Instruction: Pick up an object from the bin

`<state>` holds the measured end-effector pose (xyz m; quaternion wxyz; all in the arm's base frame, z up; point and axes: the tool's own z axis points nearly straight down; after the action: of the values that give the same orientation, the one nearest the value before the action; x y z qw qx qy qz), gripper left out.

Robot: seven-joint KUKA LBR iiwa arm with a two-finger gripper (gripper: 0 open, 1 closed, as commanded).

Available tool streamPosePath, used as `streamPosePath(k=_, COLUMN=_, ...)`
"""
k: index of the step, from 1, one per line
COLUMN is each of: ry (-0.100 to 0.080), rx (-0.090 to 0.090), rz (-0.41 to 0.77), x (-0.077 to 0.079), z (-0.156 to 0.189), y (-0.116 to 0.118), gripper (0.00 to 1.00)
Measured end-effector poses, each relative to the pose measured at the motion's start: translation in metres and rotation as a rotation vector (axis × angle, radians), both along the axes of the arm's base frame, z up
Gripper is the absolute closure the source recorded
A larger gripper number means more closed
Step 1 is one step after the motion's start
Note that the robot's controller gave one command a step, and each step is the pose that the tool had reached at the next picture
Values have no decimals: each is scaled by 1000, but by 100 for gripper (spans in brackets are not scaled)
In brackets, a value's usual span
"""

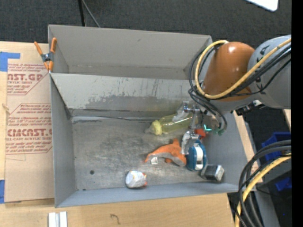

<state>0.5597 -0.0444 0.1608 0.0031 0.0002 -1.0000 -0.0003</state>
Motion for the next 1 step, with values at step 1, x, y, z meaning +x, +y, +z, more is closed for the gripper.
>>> streamPosePath(k=1, ry=-8, rx=-1, rz=0, x=2, z=4, y=0, gripper=0)
